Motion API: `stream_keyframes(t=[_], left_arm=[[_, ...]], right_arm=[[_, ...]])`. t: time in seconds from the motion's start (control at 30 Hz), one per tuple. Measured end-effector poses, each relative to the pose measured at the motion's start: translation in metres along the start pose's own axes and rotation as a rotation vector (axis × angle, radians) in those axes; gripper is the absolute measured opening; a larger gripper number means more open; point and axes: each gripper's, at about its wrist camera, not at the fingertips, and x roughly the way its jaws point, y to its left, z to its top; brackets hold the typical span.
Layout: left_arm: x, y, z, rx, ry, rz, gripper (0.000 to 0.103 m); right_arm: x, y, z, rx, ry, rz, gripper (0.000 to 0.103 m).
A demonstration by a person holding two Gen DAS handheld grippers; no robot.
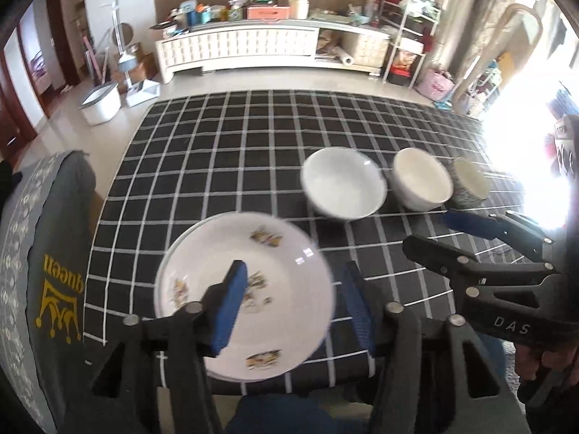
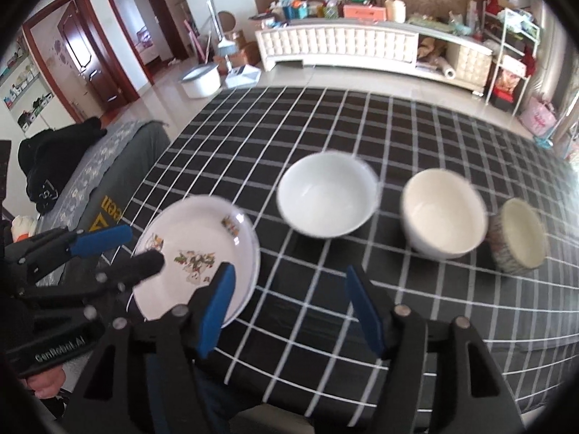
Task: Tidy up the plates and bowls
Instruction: 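Open the left tool and lift it off the plate stack, then reach the left tool to the plain white bowl and grasp its rim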
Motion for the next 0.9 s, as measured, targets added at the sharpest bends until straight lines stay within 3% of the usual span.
stream_keyframes(t=[0.2, 0.27, 0.37, 0.5, 0.6, 0.9], left_arm=[[0.004, -0.02, 0.022, 0.007, -0.01, -0.028, 0.053], [0.008, -0.024, 0.029, 0.003, -0.009, -0.027, 0.053], [0.017, -0.028, 0.04, 0.005, -0.001, -0.026, 0.053], [0.037, -0.032, 0.054, 0.021, 0.017, -0.005, 0.053], [0.053, -0.031, 0.065, 0.029, 0.04, 0.008, 0.06], [0.105, -0.01, 0.086, -0.039, 0.159, -0.058, 0.06]], right_arm=[[-0.018, -0.025, 0.014, 0.007, -0.035, -0.039, 0.073], [-0.018, -0.031, 0.018, 0.011, -0.037, -0.04, 0.083], [-0.016, -0.041, 0.022, 0.016, -0.035, -0.051, 0.089], [-0.004, -0.054, 0.034, 0.02, -0.016, -0.102, 0.09], [0.006, -0.06, 0.041, 0.013, 0.001, -0.108, 0.09], [0.063, -0.07, 0.063, 0.02, 0.139, -0.062, 0.09]])
